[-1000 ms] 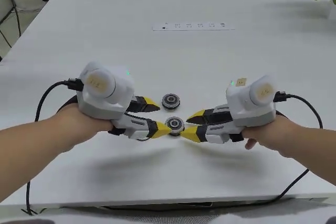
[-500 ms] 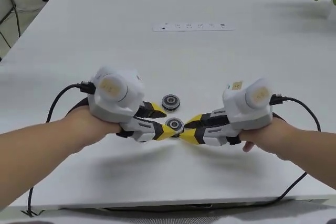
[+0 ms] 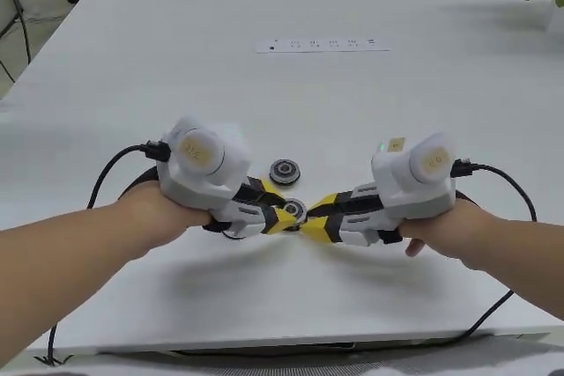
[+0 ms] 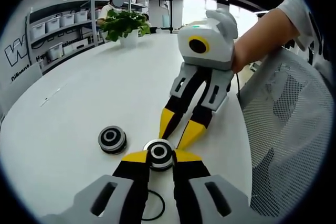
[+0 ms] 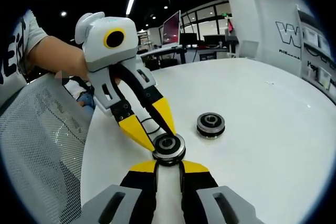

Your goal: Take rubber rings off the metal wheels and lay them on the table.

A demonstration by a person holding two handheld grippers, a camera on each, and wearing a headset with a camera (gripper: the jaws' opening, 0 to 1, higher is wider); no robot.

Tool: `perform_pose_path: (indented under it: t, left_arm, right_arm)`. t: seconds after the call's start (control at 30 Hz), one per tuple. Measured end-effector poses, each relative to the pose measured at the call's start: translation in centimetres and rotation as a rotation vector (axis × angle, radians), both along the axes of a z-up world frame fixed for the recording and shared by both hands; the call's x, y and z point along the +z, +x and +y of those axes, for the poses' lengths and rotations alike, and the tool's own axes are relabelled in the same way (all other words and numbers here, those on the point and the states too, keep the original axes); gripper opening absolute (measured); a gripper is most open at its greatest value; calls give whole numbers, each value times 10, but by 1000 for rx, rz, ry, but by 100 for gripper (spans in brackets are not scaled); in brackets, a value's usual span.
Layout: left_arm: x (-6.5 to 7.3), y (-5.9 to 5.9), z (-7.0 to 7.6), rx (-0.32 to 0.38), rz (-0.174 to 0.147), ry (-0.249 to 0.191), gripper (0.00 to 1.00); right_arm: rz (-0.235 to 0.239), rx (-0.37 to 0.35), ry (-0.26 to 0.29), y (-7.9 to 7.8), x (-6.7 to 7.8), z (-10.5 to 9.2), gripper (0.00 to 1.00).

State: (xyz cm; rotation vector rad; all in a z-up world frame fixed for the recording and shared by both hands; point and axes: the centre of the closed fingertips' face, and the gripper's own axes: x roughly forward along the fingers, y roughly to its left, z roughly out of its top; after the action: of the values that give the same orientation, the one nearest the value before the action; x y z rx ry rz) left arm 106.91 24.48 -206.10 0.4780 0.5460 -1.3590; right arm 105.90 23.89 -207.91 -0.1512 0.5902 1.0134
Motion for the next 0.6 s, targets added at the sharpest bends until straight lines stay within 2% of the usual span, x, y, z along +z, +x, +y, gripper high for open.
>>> perform_pose_path:
  t: [0.2,0.33,0.53,0.57,0.6]
  left_arm:
    - [0,-1,-3,2,-14,-1,10]
    - [0,0,-3,3,-26,-7,10]
    - [0,1,-3,21,-30,-17,8]
    - [2,5,-4,17,-57,-20,7]
    - [4,1,-1,13,-46,-15,7]
  right_arm:
    - [7,-8,7,0,0,0,13]
    - [12,-17,5,1,0,-2,7]
    - [19,-22,4,1,0,-2,6]
    - [20,-22,4,1,0,-2,6]
    - [21,-23,3,1,0,-3,5]
